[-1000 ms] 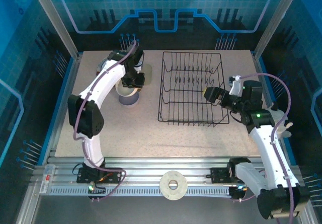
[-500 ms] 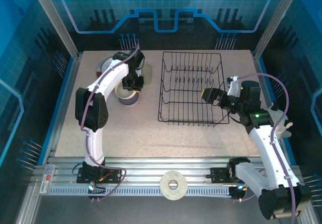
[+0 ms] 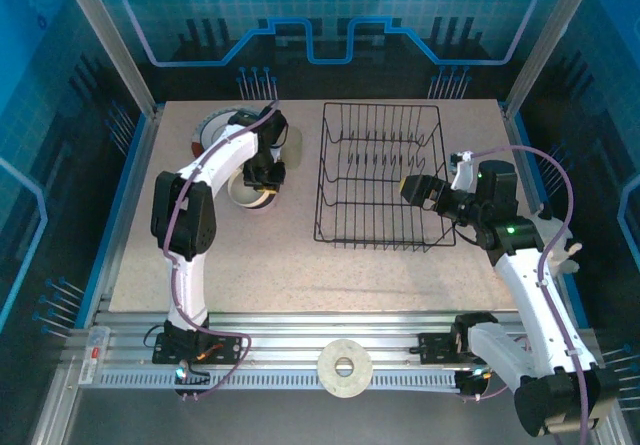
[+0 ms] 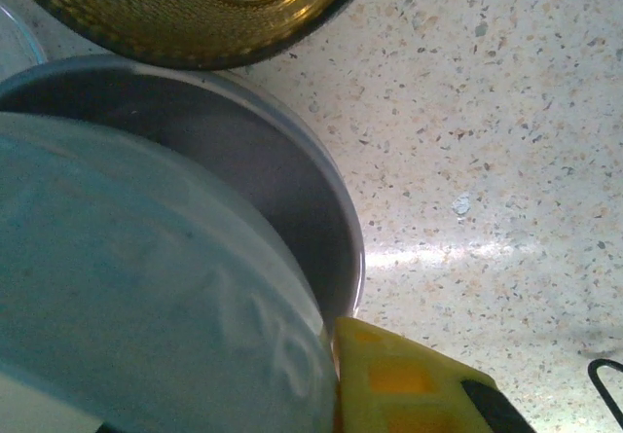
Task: Unload the mixed dishes from the dish rack
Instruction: Place the bowl in the bowl.
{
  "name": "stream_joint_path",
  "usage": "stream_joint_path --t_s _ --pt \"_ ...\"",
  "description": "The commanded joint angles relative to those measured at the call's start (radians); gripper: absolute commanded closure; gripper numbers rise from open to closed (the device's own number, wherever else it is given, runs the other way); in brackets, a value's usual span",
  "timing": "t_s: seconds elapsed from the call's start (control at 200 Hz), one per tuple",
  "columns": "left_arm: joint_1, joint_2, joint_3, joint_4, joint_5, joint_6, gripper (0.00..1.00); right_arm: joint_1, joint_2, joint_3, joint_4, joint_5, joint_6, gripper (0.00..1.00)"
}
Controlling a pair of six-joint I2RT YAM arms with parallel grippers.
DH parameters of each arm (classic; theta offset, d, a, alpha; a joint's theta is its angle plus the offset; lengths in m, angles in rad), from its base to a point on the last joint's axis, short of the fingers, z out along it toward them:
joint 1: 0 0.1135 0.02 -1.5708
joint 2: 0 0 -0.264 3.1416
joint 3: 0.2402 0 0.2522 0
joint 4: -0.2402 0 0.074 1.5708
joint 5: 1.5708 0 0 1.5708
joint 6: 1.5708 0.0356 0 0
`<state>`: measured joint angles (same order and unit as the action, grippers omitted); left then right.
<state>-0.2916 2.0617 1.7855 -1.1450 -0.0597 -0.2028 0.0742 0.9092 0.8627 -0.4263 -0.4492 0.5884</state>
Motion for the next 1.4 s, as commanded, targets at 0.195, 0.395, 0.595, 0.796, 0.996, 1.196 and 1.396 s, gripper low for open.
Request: stream_joint_path --t_s 0.195,0.395,0.595,0.796,0.996,1.196,1.396 --pt "0.003 0.050 0.014 0.002 -0.017 0.016 1.00 0.022 -0.006 -0.011 -0.003 0.012 0.018 0.00" --pt "0.003 0.064 0.015 0.005 -0.010 0.016 0.86 0.023 -0.009 -0.007 -0.013 0.020 0.017 0.00" --pt "0.003 0.049 0.021 0.006 -0.004 0.014 0.71 0.025 -0.006 -0.002 -0.014 0.023 0.016 0.00" --pt "0.003 0.020 0.033 -0.004 -0.022 0.017 0.58 0.026 -0.004 -0.001 -0.011 0.024 0.017 0.00" --pt "0.002 -0.029 0.036 -0.005 0.002 0.010 0.51 0.031 0.000 -0.004 -0.012 0.027 0.017 0.00" --pt "0.002 -0.089 0.014 -0.004 -0.002 -0.007 0.59 0.033 0.002 -0.007 -0.008 0.028 0.017 0.00" --pt "0.002 -0.100 -0.003 -0.003 -0.026 -0.014 0.71 0.040 0.005 -0.012 -0.001 0.027 0.022 0.00"
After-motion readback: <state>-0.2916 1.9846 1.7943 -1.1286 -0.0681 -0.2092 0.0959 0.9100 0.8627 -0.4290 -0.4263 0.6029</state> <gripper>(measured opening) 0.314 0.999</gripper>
